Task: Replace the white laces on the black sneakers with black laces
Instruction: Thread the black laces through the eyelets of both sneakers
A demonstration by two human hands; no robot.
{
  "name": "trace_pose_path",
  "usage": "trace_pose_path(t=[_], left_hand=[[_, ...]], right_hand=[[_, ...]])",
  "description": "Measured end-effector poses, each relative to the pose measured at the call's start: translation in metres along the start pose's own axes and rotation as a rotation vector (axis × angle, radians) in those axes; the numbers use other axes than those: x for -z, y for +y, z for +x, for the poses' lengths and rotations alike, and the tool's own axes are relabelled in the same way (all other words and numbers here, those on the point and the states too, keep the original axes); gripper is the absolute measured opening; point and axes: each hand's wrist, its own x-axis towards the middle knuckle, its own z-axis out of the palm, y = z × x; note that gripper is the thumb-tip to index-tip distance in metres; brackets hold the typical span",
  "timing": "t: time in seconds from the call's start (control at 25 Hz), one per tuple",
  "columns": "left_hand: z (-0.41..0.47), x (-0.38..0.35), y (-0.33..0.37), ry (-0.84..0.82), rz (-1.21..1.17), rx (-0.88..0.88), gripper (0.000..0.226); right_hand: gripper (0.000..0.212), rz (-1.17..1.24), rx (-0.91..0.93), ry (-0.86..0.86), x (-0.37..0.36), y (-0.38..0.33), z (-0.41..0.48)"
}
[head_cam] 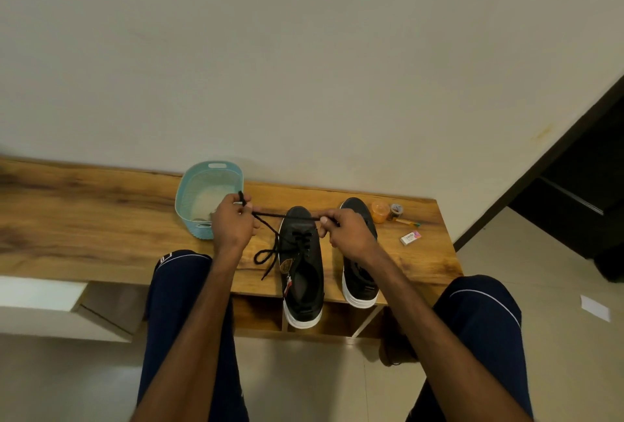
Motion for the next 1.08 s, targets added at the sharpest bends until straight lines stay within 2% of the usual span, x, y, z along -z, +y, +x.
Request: trace_pose_path(t=[0.08,0.16,0.24,0.28,0.32,0.36,0.44,0.52,0.6,0.76,0.88,1.08], left_hand=[[-0.002,0.003,-0.001,-0.003,0.171,-0.016,0.017],[-0.008,0.005,-0.003,0.006,0.446,-0.045,0.026],[-0.015,0.003,-0.006,0.051,0.69,-0.115,0.037],[-0.018,0.0,-0.006,0.055,0.709,-0.188,0.039],[-0.021,-0.004,-0.003,0.006,0.629,-0.266,0.038],[-0.023,-0.009,0.001,-0.096,0.447,-0.315,0.035],[-0.031,-0.019,0.015,-0.402,0.046,-0.247,0.032],[-0.037,-0.026,0.02,-0.589,-0.171,-0.134,0.036],[-0.039,-0.029,0.021,-0.588,-0.173,-0.107,0.031],[-0.028,-0.03,0.017,-0.521,-0.002,-0.202,0.026],[-0.025,-0.033,0.013,-0.528,0.042,-0.203,0.025],[-0.017,-0.037,0.012,-0.552,-0.103,-0.077,0.014]], right_hand=[[0.026,0.053,-0.026,-0.035,0.01,-0.007,-0.003],[0.015,0.077,-0.006,0.016,0.015,-0.016,-0.007],[0.006,-0.002,0.026,0.089,0.015,-0.027,-0.008],[0.01,-0.099,0.053,0.12,0.013,-0.031,-0.006],[0.014,-0.207,0.079,0.141,0.011,-0.036,-0.004],[0.016,-0.285,0.106,0.151,0.009,-0.041,-0.002],[0.018,-0.324,0.163,0.123,0.003,-0.05,0.005],[0.017,-0.386,0.221,0.043,-0.003,-0.052,0.01],[0.019,-0.426,0.271,0.0,-0.005,-0.049,0.011],[0.013,-0.262,0.169,0.136,-0.002,-0.029,0.008],[0.011,-0.22,0.217,0.159,-0.003,-0.019,0.011],[0.011,-0.164,0.338,0.141,-0.008,-0.013,0.021]])
